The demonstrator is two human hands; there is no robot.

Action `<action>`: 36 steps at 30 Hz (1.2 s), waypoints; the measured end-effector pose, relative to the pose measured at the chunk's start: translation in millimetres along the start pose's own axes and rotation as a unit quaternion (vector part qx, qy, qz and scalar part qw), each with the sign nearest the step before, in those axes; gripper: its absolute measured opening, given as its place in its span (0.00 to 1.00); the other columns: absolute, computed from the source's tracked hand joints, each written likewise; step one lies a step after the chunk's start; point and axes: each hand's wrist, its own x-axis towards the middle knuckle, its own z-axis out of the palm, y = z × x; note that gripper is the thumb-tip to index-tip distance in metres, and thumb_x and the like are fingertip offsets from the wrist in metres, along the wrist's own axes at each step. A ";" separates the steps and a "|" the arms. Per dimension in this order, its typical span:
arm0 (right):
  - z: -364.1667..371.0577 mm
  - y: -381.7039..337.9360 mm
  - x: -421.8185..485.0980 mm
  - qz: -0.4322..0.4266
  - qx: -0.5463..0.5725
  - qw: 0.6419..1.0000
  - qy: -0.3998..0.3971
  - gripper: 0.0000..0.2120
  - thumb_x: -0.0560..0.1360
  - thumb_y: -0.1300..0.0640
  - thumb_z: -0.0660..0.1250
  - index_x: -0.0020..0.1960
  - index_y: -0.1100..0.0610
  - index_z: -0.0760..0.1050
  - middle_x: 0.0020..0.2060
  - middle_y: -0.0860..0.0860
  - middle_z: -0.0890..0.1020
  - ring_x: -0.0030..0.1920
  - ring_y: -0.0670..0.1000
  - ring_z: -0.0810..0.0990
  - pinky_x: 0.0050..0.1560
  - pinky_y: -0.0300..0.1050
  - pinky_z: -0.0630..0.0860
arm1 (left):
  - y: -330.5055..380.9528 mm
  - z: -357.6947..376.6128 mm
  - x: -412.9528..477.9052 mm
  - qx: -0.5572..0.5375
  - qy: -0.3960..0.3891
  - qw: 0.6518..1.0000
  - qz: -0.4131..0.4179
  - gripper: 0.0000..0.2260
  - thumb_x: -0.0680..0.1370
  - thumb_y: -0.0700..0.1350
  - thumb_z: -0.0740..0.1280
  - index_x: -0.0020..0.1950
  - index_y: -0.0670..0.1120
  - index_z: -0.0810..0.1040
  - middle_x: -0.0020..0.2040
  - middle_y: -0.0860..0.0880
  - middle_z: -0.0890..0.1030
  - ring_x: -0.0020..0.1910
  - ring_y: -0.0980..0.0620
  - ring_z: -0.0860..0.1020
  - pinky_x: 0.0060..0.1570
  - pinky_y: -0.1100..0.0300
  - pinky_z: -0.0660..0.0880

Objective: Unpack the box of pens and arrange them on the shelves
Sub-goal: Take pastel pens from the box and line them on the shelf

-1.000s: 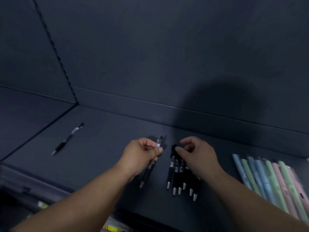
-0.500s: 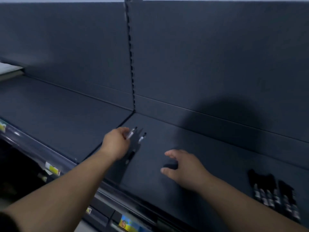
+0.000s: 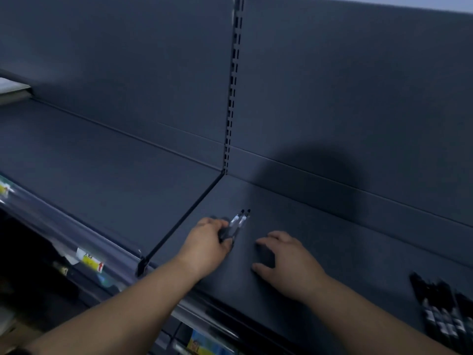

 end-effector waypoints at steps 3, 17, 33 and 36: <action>-2.6 -1.6 -2.2 -0.005 -0.003 1.000 -0.009 0.28 0.73 0.40 0.67 0.71 0.43 0.67 0.71 0.45 0.64 0.70 0.50 0.66 0.69 0.44 0.66 | 9.5 -1.6 -5.2 -0.012 -0.027 0.999 0.027 0.22 0.77 0.48 0.67 0.70 0.48 0.70 0.65 0.49 0.72 0.63 0.52 0.72 0.58 0.73 0.60; 26.2 -115.6 -36.0 -0.260 0.045 0.965 -0.006 0.24 0.75 0.44 0.65 0.70 0.47 0.68 0.66 0.44 0.69 0.67 0.48 0.69 0.64 0.43 0.69 | -61.3 -45.8 -203.4 0.063 0.182 0.959 -0.209 0.25 0.75 0.51 0.67 0.71 0.50 0.68 0.67 0.51 0.69 0.65 0.52 0.70 0.64 0.62 0.66; 198.2 -312.5 -118.9 -0.279 -0.071 0.927 -0.240 0.31 0.75 0.40 0.64 0.74 0.50 0.63 0.69 0.51 0.69 0.69 0.51 0.69 0.67 0.42 0.67 | -237.6 -114.9 -489.3 0.107 0.193 0.859 -0.462 0.28 0.76 0.56 0.65 0.74 0.53 0.61 0.73 0.53 0.63 0.69 0.52 0.66 0.65 0.58 0.68; 224.0 -359.9 -124.3 -0.276 -0.079 0.923 -0.258 0.31 0.73 0.38 0.64 0.73 0.48 0.64 0.69 0.50 0.71 0.67 0.51 0.70 0.66 0.46 0.69 | -276.6 -132.4 -527.0 0.097 0.188 0.846 -0.489 0.29 0.76 0.56 0.65 0.74 0.52 0.61 0.72 0.52 0.63 0.68 0.51 0.67 0.64 0.58 0.69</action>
